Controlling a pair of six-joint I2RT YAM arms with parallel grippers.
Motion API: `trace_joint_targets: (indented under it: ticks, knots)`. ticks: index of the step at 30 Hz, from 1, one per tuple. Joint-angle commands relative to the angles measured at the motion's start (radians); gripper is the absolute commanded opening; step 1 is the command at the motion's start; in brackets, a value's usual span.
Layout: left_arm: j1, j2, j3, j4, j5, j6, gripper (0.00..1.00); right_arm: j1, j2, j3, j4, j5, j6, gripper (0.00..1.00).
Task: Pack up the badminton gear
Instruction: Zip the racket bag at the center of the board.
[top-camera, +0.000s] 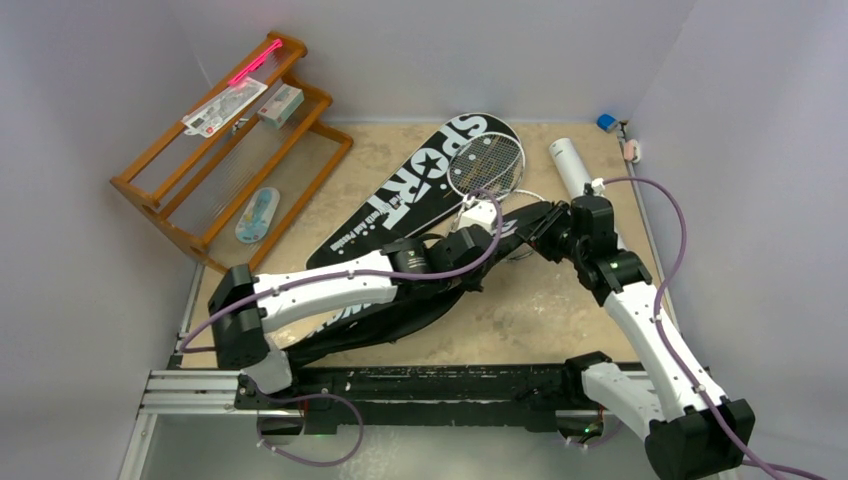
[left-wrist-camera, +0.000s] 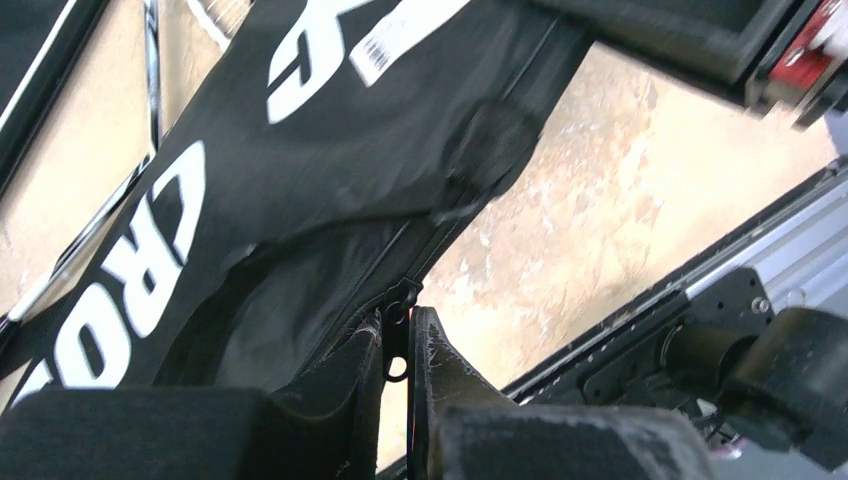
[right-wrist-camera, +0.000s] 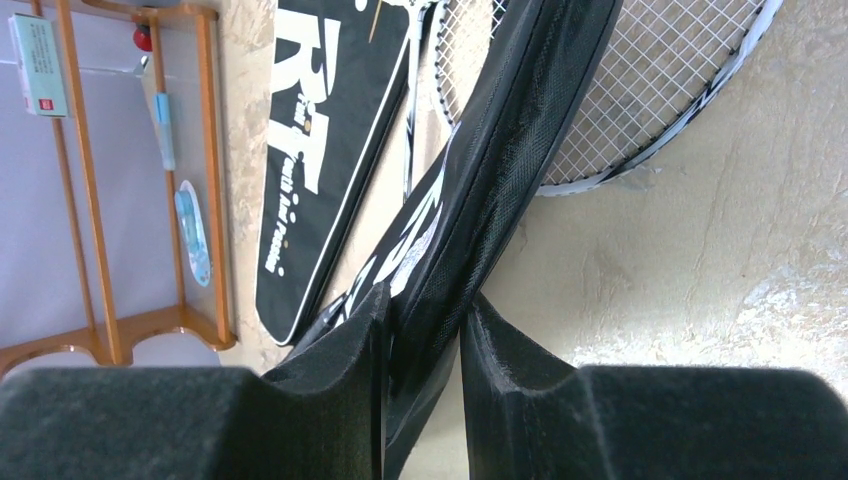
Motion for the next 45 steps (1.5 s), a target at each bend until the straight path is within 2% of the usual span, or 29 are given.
trace_joint_targets:
  ticks: [1, 6, 11, 17, 22, 25, 28, 34, 39, 45]
  knots:
    - [0.006, -0.123, -0.090, -0.026, 0.054, 0.026, 0.00, 0.000, 0.000, 0.059, -0.003, 0.057, -0.061, 0.25]
    - [0.006, -0.212, -0.219, -0.019, 0.133, 0.026, 0.00, 0.000, 0.006, 0.067, -0.009, 0.076, -0.068, 0.25]
    - [0.006, -0.314, -0.333, -0.069, 0.082, 0.014, 0.00, 0.000, 0.031, 0.094, -0.020, 0.106, -0.094, 0.25]
    - [0.006, -0.411, -0.399, -0.167, 0.046, -0.012, 0.00, -0.022, 0.089, 0.158, -0.029, 0.151, -0.139, 0.25]
    - [0.006, -0.474, -0.443, -0.204, 0.038, -0.039, 0.00, -0.111, 0.154, 0.237, -0.025, 0.128, -0.174, 0.25]
    - [0.006, -0.497, -0.457, -0.230, 0.029, -0.056, 0.00, -0.220, 0.194, 0.278, -0.013, 0.046, -0.177, 0.23]
    - [0.006, -0.513, -0.457, -0.262, 0.020, -0.067, 0.00, -0.285, 0.229, 0.311, -0.008, 0.040, -0.183, 0.22]
    - [0.006, -0.543, -0.440, -0.359, -0.015, -0.093, 0.00, -0.356, 0.272, 0.329, -0.005, 0.040, -0.202, 0.22]
    - [0.006, -0.563, -0.445, -0.419, -0.010, -0.126, 0.00, -0.446, 0.301, 0.331, 0.009, -0.029, -0.202, 0.21]
    - [0.006, -0.586, -0.438, -0.459, -0.011, -0.148, 0.00, -0.463, 0.308, 0.336, 0.019, -0.056, -0.202, 0.21]
